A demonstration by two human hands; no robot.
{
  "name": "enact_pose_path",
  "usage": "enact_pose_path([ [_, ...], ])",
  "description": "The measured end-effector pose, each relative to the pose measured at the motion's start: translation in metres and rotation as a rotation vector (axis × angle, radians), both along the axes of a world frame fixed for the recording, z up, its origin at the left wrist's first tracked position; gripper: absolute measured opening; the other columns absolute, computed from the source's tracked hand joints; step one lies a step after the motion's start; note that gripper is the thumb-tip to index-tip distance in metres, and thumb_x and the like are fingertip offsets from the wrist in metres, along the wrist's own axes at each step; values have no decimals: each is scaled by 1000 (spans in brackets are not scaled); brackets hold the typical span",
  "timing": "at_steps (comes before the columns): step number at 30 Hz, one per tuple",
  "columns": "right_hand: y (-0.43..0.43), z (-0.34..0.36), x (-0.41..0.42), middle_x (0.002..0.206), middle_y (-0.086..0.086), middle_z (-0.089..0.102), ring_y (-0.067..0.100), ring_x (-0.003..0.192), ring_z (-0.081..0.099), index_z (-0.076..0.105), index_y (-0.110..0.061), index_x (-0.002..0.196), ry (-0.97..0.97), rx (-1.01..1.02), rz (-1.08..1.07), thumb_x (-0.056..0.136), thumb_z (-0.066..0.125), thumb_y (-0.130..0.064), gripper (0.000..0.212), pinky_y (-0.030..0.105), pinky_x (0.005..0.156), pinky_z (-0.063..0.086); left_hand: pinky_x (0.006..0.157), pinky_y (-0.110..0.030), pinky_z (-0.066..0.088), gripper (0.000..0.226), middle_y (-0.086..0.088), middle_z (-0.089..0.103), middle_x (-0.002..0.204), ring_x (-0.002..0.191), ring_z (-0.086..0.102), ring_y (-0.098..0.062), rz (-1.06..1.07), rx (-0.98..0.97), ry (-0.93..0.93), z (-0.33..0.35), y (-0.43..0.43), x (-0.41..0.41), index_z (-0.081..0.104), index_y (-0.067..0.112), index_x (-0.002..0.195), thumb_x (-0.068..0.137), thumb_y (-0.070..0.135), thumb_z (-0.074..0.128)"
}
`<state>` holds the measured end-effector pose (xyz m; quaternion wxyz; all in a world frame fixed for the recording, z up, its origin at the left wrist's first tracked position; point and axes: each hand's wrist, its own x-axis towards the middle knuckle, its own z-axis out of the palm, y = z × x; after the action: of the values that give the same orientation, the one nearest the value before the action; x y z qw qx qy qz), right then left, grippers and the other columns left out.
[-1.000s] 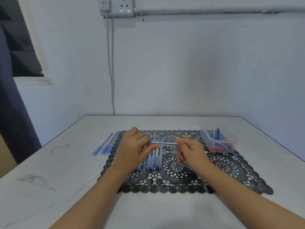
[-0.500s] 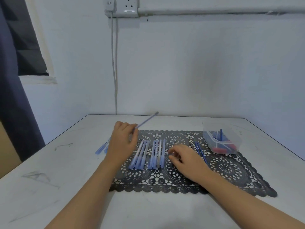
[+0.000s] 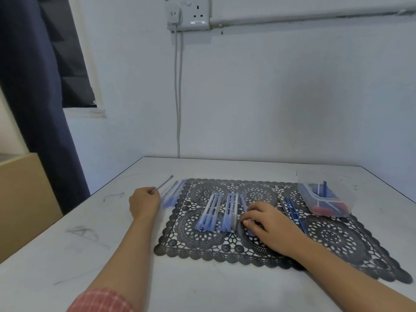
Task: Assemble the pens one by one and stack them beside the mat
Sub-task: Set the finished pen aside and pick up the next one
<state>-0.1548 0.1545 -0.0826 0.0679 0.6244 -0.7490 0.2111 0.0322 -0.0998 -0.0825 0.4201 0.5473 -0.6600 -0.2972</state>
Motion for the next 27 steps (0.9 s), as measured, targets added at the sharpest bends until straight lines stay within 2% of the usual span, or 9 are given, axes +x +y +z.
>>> enact_pose_path([
  [2,0,1,0,109,-10,52,5,103,47,64,-27,110,-23,-5,-5,94,46,-36,26,29,91,43,92,-38,46,32,-14,64,118,110,55,-33,18,57,-44,-1,-3,2,64,9,118,89,12,51],
  [4,0,2,-1,103,-10,53,4,98,47,65,-28,110,-44,5,-16,93,48,-34,24,28,89,43,101,-39,36,44,-13,54,132,122,44,-34,21,111,-115,-2,-5,2,51,12,132,88,9,49],
  [7,1,4,-2,101,-9,54,4,95,47,65,-28,111,-68,24,-22,93,49,-32,25,26,88,43,102,-37,27,53,-11,45,139,129,34,-32,16,145,-209,0,-5,0,39,16,141,88,7,45],
  [11,2,5,-3,103,-9,54,3,97,47,65,-27,113,-73,35,-22,93,49,-33,26,24,88,42,100,-35,25,46,-11,47,136,129,31,-28,2,151,-293,1,-6,-3,47,19,135,91,7,42],
  [17,2,6,-3,102,-8,56,2,94,47,66,-27,113,-77,36,-30,93,50,-31,26,19,84,40,99,-36,29,41,-12,52,130,124,35,-31,20,136,-283,-1,-6,-2,56,15,127,87,10,50],
  [22,1,9,-5,92,-9,59,1,78,49,71,-25,104,-81,18,-103,90,56,-29,21,12,69,34,94,-37,40,33,-11,61,118,113,50,-31,11,109,-170,-2,-8,-3,63,11,115,83,7,55],
  [27,2,11,-5,83,-11,57,-6,66,46,74,-24,96,-129,-1,-188,85,63,-28,16,12,72,32,82,-31,42,35,-13,63,115,105,56,-30,-37,57,-92,-2,-8,-4,61,7,115,83,-1,50],
])
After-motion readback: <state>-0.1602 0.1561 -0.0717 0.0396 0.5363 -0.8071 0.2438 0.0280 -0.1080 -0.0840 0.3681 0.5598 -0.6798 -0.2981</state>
